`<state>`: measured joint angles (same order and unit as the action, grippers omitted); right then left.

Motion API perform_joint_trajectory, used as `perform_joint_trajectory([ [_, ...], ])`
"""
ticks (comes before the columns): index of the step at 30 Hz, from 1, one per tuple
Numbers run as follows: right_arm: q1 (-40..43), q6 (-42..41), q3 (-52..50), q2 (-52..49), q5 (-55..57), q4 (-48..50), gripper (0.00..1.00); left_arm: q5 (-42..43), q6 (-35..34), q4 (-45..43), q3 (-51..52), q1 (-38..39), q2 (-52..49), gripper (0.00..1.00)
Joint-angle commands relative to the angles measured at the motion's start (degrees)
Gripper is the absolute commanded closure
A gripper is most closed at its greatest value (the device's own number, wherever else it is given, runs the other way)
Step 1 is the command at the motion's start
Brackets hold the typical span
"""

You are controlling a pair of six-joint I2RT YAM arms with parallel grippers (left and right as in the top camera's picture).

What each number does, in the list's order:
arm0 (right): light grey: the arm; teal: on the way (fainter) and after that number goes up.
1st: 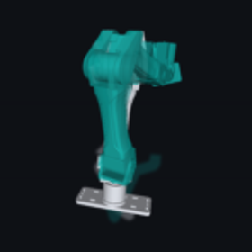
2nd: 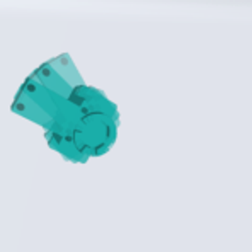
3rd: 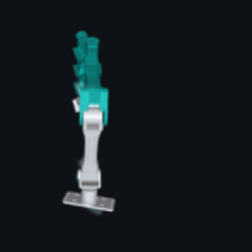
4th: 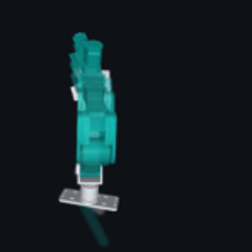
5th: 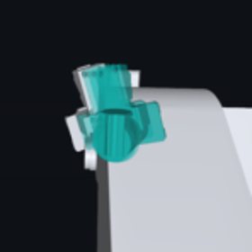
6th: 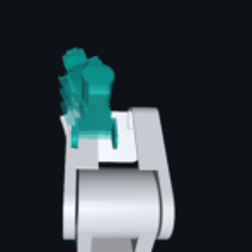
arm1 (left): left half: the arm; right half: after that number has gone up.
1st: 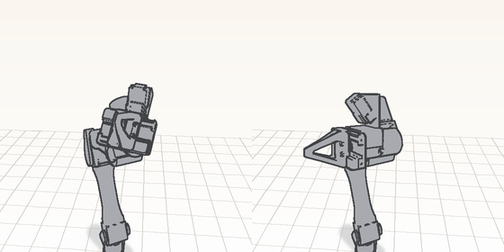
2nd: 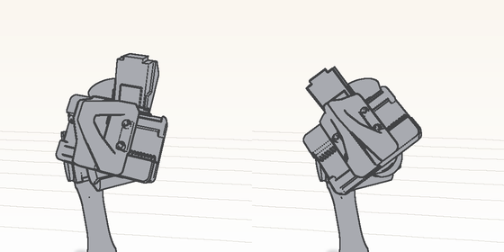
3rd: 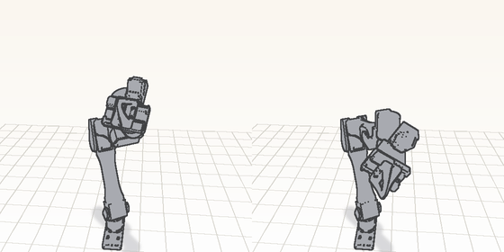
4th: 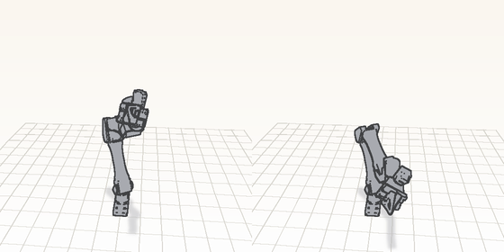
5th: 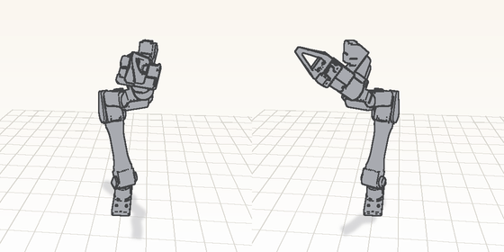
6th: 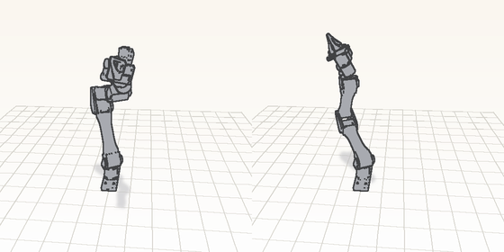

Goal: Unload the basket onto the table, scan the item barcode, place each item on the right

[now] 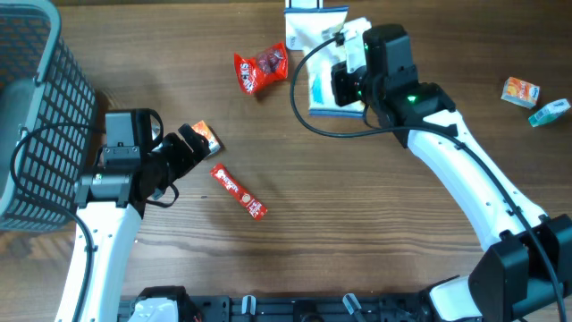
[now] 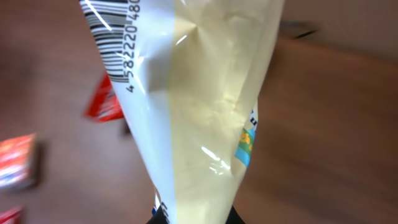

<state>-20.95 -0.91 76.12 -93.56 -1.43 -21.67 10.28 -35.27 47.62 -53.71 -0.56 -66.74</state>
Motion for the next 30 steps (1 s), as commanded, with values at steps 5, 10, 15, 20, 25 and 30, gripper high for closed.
perform_joint_trajectory([
  [5,-0.48,17.99,0.57,-0.52,23.12,16.02,0.96,-0.98,0.09,0.02,0.04,-0.31,0.20,0.00],
  [10,-1.90,40.50,0.48,-6.32,31.52,35.19,0.95,-0.98,0.09,0.02,0.04,-0.31,0.20,0.00],
  [15,-3.85,65.88,0.48,-18.18,33.99,56.08,0.95,-0.98,0.09,0.02,0.04,-0.31,0.20,0.00],
  [20,-4.24,96.30,0.48,-34.56,33.22,87.67,0.95,-0.98,0.09,0.02,0.04,-0.31,0.20,0.00],
  [25,-4.15,100.37,0.48,-40.68,29.16,90.49,0.95,-0.98,0.09,0.02,0.04,-0.31,0.20,0.00],
  [30,-2.14,101.11,0.50,-42.36,28.76,90.25,0.95,-0.98,0.09,0.02,0.04,-0.31,0.20,0.00],
])
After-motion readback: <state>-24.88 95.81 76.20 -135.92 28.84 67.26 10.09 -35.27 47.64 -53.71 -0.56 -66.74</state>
